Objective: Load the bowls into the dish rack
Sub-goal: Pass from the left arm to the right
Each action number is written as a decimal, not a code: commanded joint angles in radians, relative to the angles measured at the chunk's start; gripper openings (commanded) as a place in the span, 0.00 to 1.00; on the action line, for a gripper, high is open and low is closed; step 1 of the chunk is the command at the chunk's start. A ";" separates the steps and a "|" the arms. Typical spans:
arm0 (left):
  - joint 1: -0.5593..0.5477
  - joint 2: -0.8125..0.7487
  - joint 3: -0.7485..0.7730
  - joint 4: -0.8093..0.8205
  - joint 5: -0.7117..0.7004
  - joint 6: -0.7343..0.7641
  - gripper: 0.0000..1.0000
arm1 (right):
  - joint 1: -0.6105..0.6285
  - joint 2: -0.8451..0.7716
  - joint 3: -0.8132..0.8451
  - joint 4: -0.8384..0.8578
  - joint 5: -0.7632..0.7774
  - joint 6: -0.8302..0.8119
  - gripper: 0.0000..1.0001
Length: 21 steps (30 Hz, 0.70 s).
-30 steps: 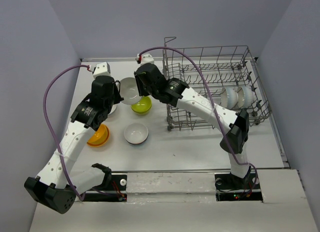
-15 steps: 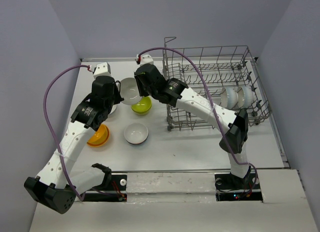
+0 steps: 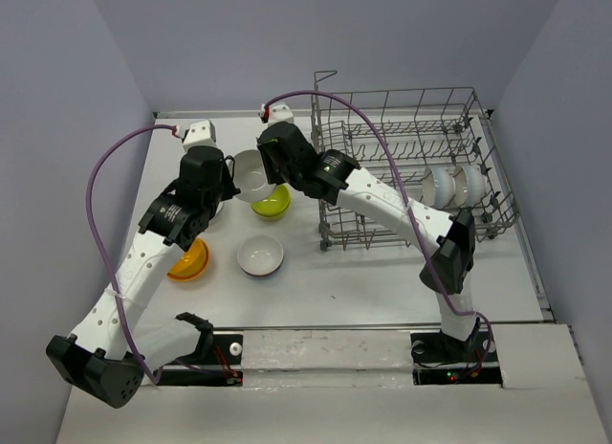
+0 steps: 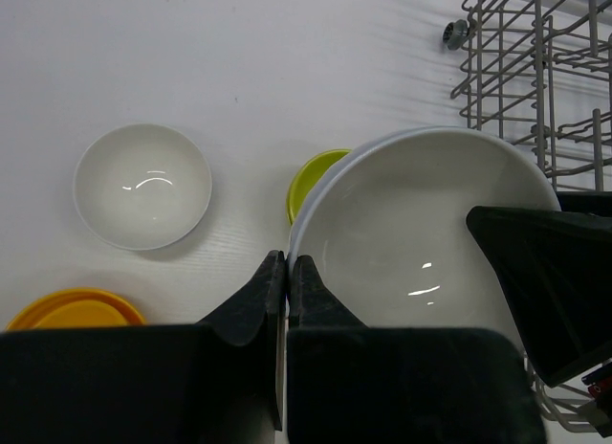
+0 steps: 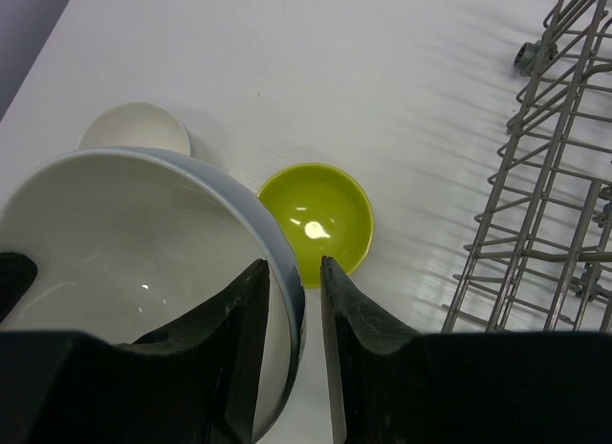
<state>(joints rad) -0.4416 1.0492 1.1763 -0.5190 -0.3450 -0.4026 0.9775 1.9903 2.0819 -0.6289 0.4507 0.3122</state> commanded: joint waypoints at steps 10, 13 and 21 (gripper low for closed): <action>-0.006 -0.009 0.006 0.096 -0.054 -0.024 0.00 | 0.016 -0.094 -0.032 0.026 0.045 -0.012 0.34; -0.006 -0.009 0.016 0.093 -0.051 -0.024 0.00 | 0.016 -0.094 -0.040 0.028 0.039 -0.010 0.34; -0.006 -0.008 0.025 0.091 -0.049 -0.025 0.00 | 0.016 -0.068 -0.036 0.025 0.014 -0.009 0.34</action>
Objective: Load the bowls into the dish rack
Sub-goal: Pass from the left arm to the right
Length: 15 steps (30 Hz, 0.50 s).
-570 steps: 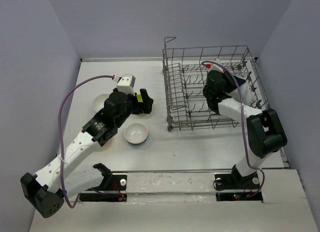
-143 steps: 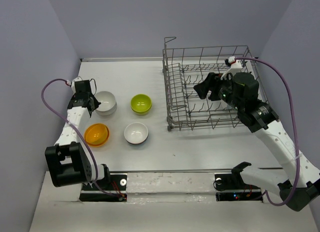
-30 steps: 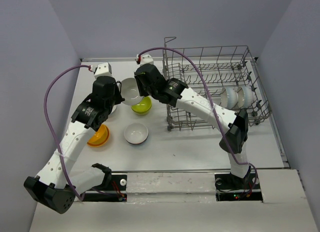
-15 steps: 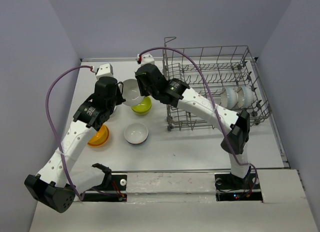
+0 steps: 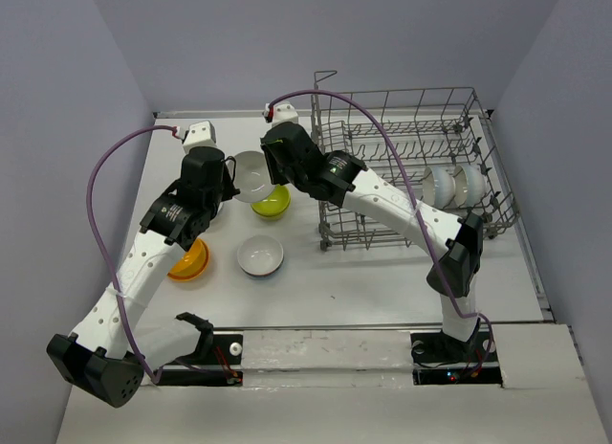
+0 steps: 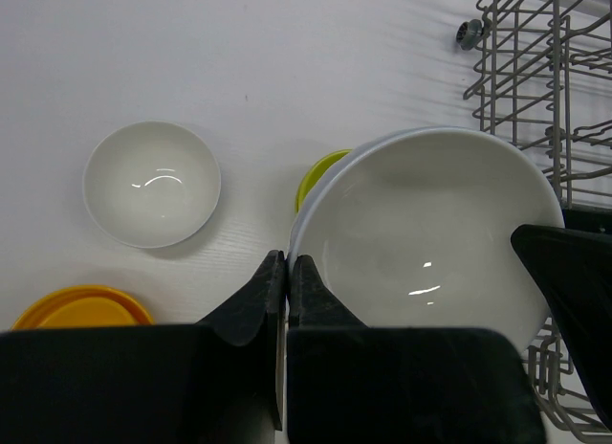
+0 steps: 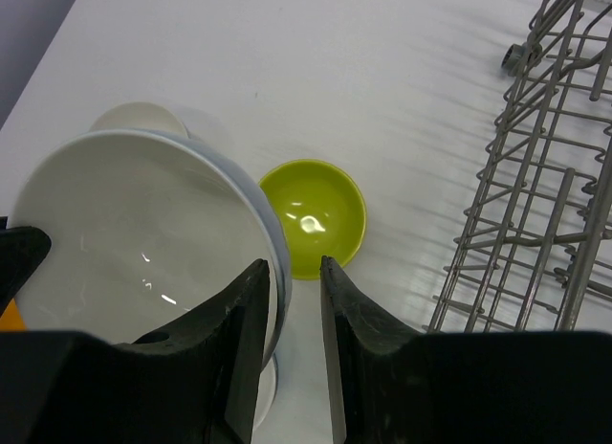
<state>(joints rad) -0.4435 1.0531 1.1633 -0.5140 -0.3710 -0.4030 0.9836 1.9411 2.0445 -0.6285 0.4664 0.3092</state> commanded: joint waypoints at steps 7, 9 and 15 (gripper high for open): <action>-0.004 -0.015 0.033 0.089 -0.023 -0.023 0.00 | 0.010 0.004 0.028 0.015 -0.003 -0.007 0.34; -0.004 -0.013 0.035 0.089 -0.022 -0.023 0.00 | 0.010 0.007 0.026 0.013 -0.002 -0.007 0.34; -0.004 -0.016 0.032 0.091 -0.023 -0.023 0.00 | 0.010 0.016 0.026 0.013 -0.003 -0.005 0.34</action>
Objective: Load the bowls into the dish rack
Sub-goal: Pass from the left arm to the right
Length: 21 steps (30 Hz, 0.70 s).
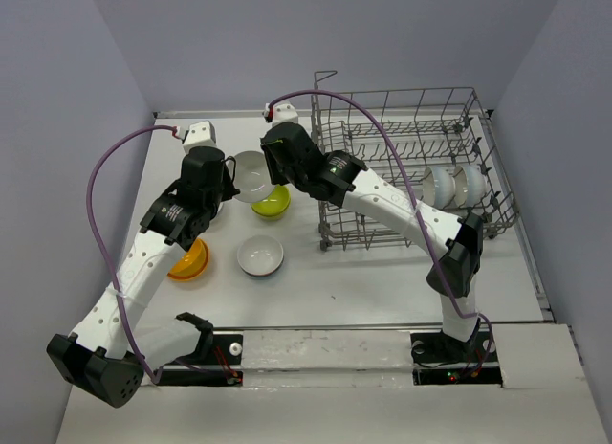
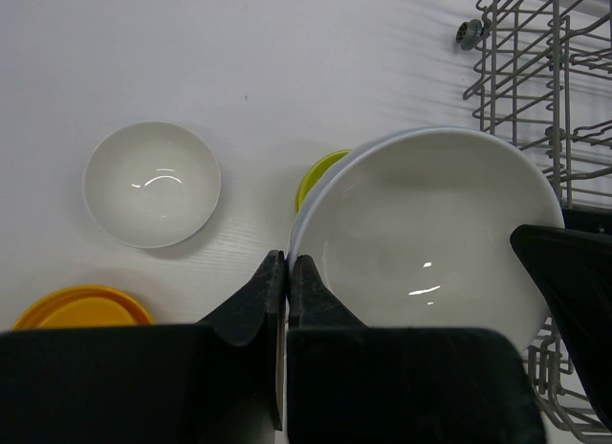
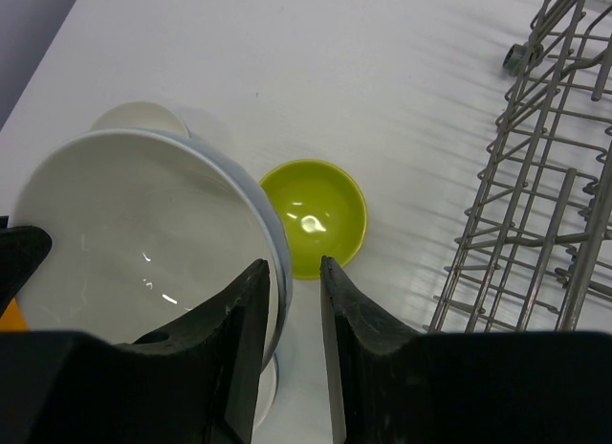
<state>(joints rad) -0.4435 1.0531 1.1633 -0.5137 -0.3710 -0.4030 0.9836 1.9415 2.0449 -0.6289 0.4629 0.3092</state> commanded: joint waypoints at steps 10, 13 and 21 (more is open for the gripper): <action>-0.004 -0.021 0.029 0.089 -0.022 -0.022 0.00 | 0.020 0.036 0.034 0.012 -0.004 -0.001 0.34; -0.004 -0.021 0.030 0.086 -0.023 -0.020 0.00 | 0.020 0.037 0.031 0.014 0.002 -0.001 0.34; -0.004 -0.015 0.021 0.089 -0.026 -0.020 0.00 | 0.020 0.014 0.040 0.011 0.028 -0.013 0.34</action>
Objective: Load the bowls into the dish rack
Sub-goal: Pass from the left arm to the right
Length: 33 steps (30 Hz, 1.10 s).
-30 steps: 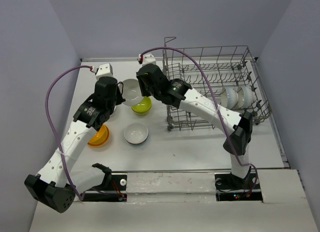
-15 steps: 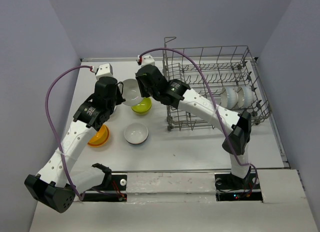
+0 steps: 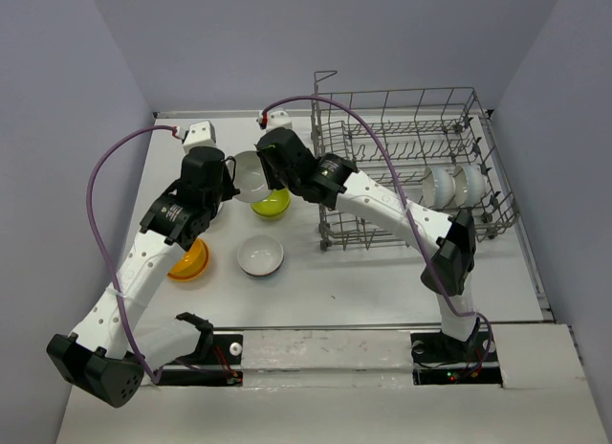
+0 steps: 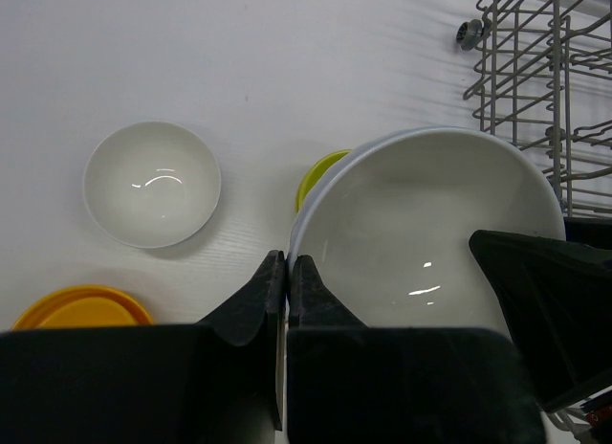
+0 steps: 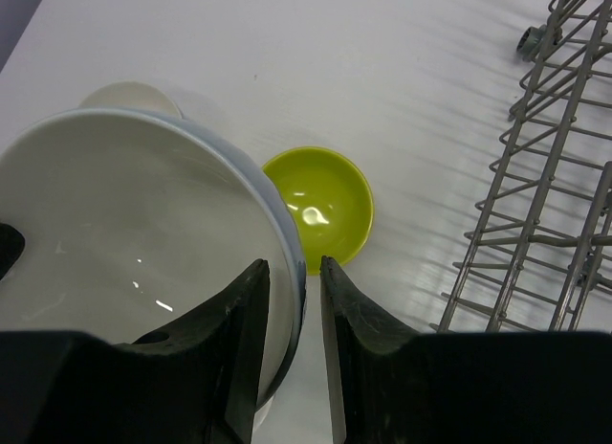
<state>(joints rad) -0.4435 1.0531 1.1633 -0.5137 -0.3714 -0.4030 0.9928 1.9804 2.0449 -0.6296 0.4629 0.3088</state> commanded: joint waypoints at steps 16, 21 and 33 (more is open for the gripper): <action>-0.004 -0.008 0.003 0.103 -0.021 -0.028 0.00 | 0.010 -0.045 0.058 0.004 0.036 -0.020 0.34; -0.004 -0.004 0.006 0.103 -0.021 -0.028 0.00 | 0.010 -0.049 0.054 0.002 0.037 -0.020 0.34; -0.004 -0.004 -0.002 0.109 -0.017 -0.030 0.00 | 0.010 -0.052 0.046 0.002 0.042 -0.022 0.34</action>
<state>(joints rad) -0.4435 1.0592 1.1557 -0.5121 -0.3710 -0.4095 0.9939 1.9789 2.0529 -0.6384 0.4805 0.2977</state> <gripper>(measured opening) 0.080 0.340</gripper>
